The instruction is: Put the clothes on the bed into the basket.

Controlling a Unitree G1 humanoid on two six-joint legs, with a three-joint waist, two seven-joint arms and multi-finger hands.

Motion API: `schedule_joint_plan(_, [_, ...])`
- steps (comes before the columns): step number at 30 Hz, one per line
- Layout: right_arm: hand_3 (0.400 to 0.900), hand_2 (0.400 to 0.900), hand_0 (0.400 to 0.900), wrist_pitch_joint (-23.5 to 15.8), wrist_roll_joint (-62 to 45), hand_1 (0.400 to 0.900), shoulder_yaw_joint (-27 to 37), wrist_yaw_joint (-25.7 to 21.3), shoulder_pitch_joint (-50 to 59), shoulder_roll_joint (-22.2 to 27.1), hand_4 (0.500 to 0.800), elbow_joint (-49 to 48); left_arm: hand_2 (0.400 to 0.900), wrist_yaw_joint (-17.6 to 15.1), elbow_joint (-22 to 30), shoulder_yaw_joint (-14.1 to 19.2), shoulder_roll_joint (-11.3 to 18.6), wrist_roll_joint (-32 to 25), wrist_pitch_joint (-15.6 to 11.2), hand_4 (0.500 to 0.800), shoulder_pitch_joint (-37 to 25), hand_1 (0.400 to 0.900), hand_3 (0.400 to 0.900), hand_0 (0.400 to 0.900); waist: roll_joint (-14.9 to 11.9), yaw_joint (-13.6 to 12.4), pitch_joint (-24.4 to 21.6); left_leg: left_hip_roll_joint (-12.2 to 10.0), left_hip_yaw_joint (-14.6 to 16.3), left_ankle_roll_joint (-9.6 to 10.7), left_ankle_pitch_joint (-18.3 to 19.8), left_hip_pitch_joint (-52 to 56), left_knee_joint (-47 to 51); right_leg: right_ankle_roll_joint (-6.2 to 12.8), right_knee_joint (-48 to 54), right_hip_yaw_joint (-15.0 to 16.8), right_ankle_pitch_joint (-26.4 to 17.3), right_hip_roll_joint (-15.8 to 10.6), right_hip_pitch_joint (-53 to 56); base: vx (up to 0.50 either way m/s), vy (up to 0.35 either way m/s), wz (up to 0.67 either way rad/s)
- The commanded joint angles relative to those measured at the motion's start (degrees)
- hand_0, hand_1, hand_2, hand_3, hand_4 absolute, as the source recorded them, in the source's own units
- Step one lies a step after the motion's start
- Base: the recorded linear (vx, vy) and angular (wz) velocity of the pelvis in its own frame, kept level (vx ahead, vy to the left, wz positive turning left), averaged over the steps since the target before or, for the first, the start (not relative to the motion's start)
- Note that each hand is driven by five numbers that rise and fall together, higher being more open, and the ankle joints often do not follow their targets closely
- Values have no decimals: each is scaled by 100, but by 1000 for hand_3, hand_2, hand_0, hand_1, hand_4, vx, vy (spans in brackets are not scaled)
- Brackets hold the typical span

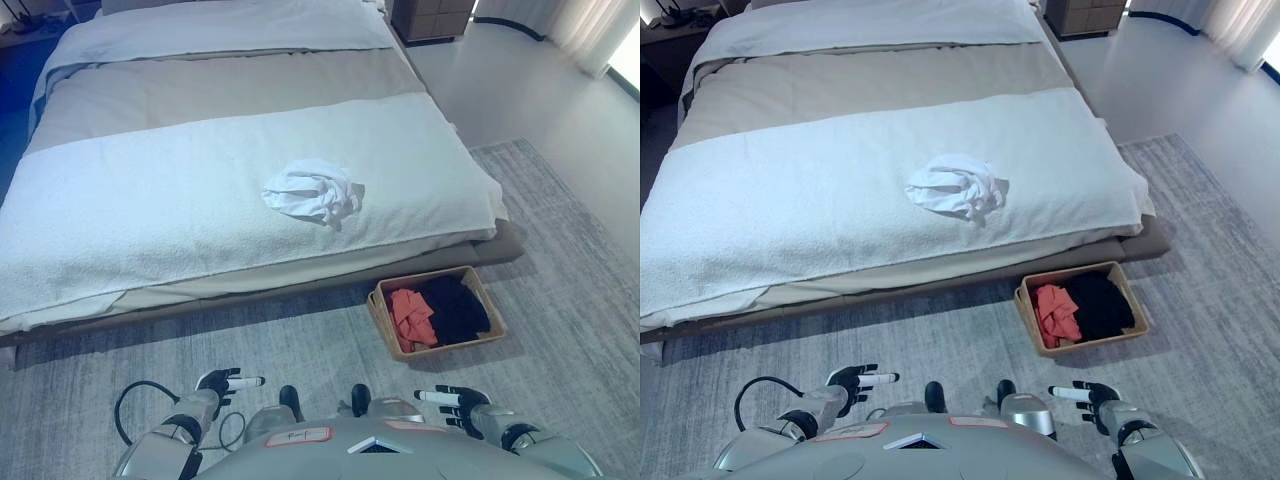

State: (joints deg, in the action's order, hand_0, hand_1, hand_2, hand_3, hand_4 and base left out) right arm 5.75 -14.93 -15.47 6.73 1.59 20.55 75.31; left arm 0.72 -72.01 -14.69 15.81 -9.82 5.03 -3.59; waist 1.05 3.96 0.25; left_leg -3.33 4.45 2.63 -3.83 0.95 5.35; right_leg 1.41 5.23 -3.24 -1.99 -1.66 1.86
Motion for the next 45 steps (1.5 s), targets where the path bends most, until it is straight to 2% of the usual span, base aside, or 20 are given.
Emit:
schedule_joint_plan(1, [900,900,900,-80,104,900,-167,10,255,5,800,265,900,3,-140,-99,116,56,-69,800,-374,900,900,900,-196,-135,140,216,1,-85,751,407,-35,372,-23,-96,283,-198,146,0,0,0])
schedule_joint_plan(34, [900,900,900,-100,102,900,-174,-1,229,-1,800,287,900,-67,-180,-95,170,191,-83,800,-378,900,900,900,-195,-127,144,208,-6,-61,759,431,-35,357,-23,-124,310,-187,169,0,-3,1])
schedule_joint_plan(41, [900,900,900,-76,36,900,-116,-8,253,84,800,237,900,-106,-175,-74,290,207,-53,800,-442,900,900,900,-158,-79,265,69,-78,34,640,344,-39,227,-263,-139,476,-66,43,-12,-87,16])
schedule_joint_plan(44, [900,900,900,-76,26,900,-131,-13,279,139,800,204,900,-83,-132,-95,308,161,-50,800,-472,900,900,900,-127,-63,341,21,-151,73,673,148,-352,140,-357,-147,563,-5,-30,-26,-157,22])
schedule_joint_plan(45, [900,900,900,-79,29,900,-140,-12,302,193,800,190,900,-66,-113,-125,291,123,-56,800,-484,900,900,900,-103,-57,431,63,-233,117,746,-85,-801,67,-404,-145,615,16,-57,-27,-159,24])
